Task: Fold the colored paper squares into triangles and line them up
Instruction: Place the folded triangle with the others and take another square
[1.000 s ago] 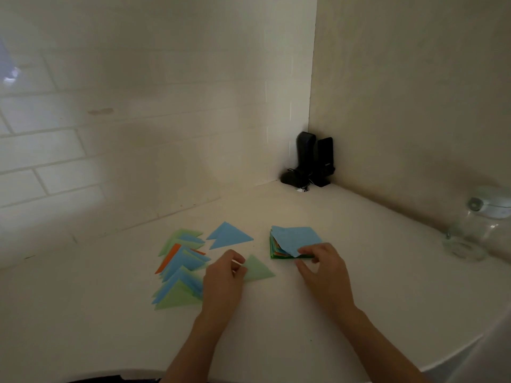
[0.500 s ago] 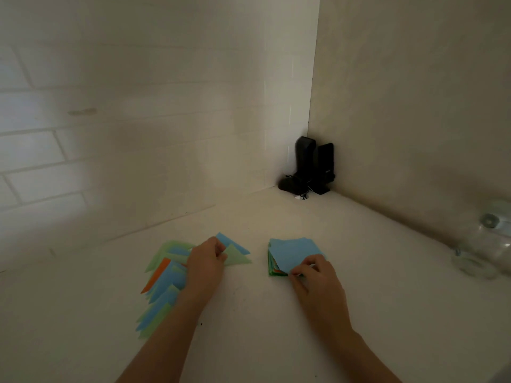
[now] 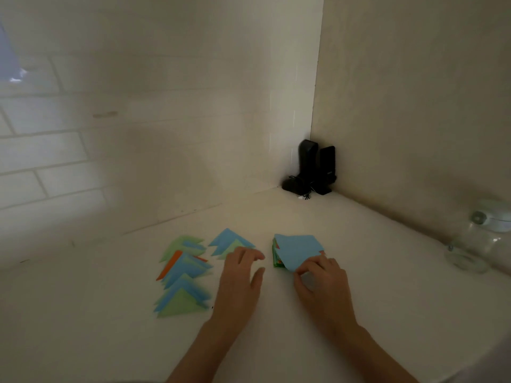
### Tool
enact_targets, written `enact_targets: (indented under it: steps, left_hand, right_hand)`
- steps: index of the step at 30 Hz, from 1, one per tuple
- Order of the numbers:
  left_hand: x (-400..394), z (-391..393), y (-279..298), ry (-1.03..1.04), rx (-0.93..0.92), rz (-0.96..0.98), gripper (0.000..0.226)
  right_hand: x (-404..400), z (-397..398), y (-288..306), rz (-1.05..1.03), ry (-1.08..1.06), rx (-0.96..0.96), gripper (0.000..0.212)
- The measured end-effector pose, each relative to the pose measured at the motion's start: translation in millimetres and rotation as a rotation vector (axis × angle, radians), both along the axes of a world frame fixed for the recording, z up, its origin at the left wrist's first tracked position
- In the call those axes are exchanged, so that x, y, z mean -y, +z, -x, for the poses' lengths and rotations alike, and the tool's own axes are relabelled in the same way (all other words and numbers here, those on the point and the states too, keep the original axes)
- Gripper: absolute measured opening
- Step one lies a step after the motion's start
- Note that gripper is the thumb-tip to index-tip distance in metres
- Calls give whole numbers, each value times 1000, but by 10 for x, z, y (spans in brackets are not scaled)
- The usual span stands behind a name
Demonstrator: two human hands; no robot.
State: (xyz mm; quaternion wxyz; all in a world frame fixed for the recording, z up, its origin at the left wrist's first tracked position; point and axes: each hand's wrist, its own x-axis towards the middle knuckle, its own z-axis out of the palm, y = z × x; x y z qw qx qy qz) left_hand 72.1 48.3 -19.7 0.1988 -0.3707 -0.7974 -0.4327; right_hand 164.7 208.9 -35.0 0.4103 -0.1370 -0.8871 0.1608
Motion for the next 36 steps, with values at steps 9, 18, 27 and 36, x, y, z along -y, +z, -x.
enact_targets:
  steps: [9, 18, 27, 36]
  left_hand:
    - [161, -310, -312, -243, -177, 103, 15]
    - [154, -275, -336, -127, -45, 178, 12]
    - [14, -289, -308, -8, 189, 196, 18]
    - [-3, -283, -302, 17, 282, 223, 18]
  right_hand:
    - [249, -358, -24, -167, 109, 143, 9]
    - [209, -368, -77, 74, 177, 277, 21]
    - [152, -292, -48, 306, 211, 271, 22]
    - [85, -209, 32, 501, 205, 472, 32]
